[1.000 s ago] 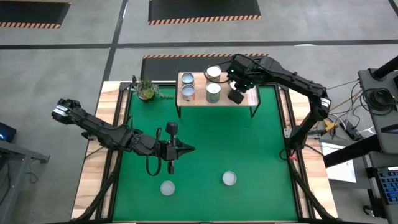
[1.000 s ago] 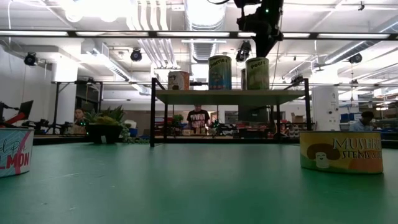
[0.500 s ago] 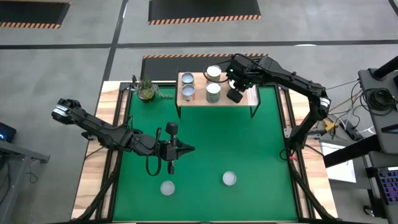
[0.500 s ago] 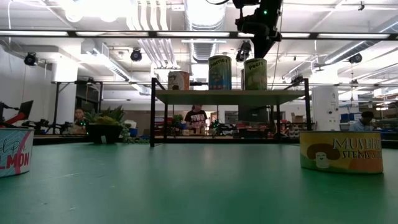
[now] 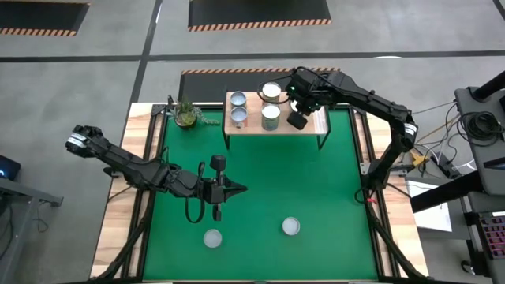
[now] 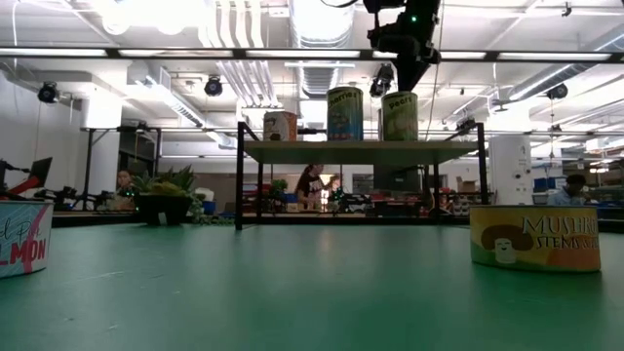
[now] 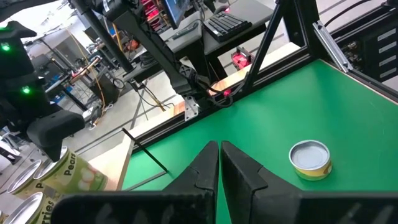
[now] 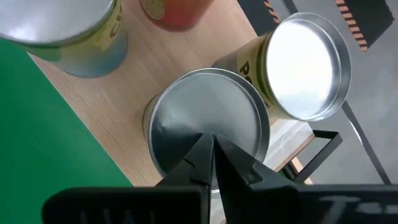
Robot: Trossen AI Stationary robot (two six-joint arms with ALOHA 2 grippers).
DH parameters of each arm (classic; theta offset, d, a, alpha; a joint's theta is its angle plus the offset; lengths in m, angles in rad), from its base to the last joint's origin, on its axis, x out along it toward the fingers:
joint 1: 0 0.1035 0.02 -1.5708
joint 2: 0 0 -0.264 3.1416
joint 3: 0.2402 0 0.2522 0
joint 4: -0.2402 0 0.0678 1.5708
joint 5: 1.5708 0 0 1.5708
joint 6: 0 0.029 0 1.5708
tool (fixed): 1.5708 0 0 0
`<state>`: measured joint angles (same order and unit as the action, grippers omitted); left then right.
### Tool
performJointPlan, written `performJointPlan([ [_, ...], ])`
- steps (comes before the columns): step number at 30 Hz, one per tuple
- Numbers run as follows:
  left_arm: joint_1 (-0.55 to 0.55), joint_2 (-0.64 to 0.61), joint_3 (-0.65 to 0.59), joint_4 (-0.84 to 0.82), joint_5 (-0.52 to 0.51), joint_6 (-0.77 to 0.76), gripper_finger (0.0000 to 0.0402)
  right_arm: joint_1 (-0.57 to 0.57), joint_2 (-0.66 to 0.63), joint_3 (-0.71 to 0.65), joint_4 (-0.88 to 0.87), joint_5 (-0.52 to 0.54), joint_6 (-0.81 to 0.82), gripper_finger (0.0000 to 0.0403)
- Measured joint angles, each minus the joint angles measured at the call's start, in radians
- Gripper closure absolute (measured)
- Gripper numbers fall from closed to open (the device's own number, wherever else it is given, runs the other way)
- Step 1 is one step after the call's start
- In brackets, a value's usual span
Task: Pick and place cans onto a shelf
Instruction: Put the canned pears on the shelf
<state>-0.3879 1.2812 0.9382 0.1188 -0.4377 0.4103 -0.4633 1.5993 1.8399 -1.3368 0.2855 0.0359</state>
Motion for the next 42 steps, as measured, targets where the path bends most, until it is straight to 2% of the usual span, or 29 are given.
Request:
performJointPlan([
  [8, 0.000, 0.000, 0.000, 0.000, 0.000, 0.000, 0.0402, 0.000, -0.003, 0.097, -0.012, -0.003, 0.019, 0.0394],
  [13, 0.000, 0.000, 0.000, 0.000, 0.000, 0.000, 0.0402, 0.000, -0.004, 0.113, -0.020, -0.002, 0.033, 0.0394],
  [28, 0.000, 0.000, 0.000, 0.000, 0.000, 0.000, 0.0402, 0.001, -0.010, -0.043, 0.036, 0.012, 0.019, 0.0394],
  [42, 0.000, 0.000, 0.000, 0.000, 0.000, 0.000, 0.0402, 0.000, -0.008, -0.033, 0.010, 0.006, 0.017, 0.0394],
])
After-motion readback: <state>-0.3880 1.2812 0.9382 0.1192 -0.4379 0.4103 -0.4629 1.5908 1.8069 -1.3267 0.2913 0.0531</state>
